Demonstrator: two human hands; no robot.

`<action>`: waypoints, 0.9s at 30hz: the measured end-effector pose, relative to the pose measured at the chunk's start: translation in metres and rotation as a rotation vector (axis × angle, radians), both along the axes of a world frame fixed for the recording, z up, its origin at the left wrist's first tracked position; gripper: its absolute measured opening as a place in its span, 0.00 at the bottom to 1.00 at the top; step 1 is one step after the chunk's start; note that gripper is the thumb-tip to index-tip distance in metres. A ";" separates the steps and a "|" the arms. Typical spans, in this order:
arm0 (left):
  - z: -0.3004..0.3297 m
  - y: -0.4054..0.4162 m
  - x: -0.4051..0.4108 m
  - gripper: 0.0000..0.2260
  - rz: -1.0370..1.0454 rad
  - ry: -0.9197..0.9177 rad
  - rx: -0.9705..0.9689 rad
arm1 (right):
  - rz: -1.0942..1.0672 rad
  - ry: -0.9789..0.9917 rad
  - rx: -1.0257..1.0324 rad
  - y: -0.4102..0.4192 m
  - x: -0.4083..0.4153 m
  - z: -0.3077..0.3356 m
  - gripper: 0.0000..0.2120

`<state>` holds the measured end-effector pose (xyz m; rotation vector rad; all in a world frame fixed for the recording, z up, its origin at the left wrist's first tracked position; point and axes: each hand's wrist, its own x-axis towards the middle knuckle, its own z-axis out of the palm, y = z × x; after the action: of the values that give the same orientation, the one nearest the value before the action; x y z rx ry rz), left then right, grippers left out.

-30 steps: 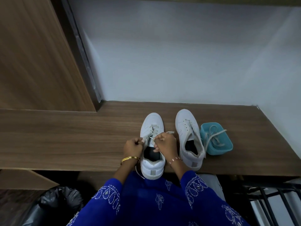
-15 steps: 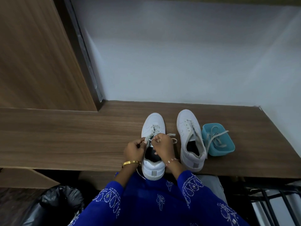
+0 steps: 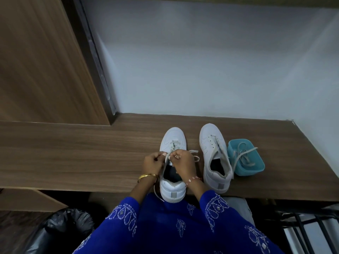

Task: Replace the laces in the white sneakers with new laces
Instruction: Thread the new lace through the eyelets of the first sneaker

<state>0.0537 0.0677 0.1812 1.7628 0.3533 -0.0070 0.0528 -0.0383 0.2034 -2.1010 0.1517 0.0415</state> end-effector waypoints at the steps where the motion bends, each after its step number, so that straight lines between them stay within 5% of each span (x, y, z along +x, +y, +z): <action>1: 0.002 -0.002 0.004 0.07 0.017 0.022 -0.056 | -0.003 -0.001 0.004 0.000 0.000 0.000 0.06; 4: 0.002 -0.007 0.010 0.12 0.093 0.079 -0.188 | 0.021 -0.041 -0.083 -0.003 -0.004 0.003 0.05; 7: 0.003 -0.006 0.012 0.12 0.237 0.175 -0.377 | 0.099 -0.433 -0.542 -0.013 -0.012 0.003 0.04; 10: 0.011 0.002 0.016 0.11 0.325 0.220 -0.599 | 0.226 -0.577 -0.850 -0.024 -0.018 0.003 0.09; 13: 0.023 0.017 0.021 0.12 0.458 0.197 -0.898 | 0.329 -0.385 -0.944 -0.033 -0.022 0.003 0.10; 16: 0.031 0.043 0.024 0.13 0.623 0.153 -0.974 | 0.295 -0.136 -0.812 -0.037 -0.023 0.000 0.13; 19: 0.028 0.075 0.026 0.13 0.793 0.147 -0.711 | 0.232 -0.016 -0.721 -0.034 -0.022 0.001 0.12; 22: 0.007 0.093 0.024 0.10 0.743 0.183 -0.235 | 0.234 0.118 -0.675 -0.031 -0.014 0.009 0.11; 25: -0.005 0.071 0.013 0.12 0.378 0.183 0.326 | 0.254 0.189 -0.652 -0.031 -0.005 0.018 0.11; 27: -0.002 0.045 0.001 0.15 0.115 0.014 0.607 | 0.259 0.218 -0.652 -0.032 -0.002 0.022 0.15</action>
<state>0.0552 0.1125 0.1795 2.3380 0.5026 0.1883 0.0508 -0.0700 0.2259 -2.7539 0.0195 0.4270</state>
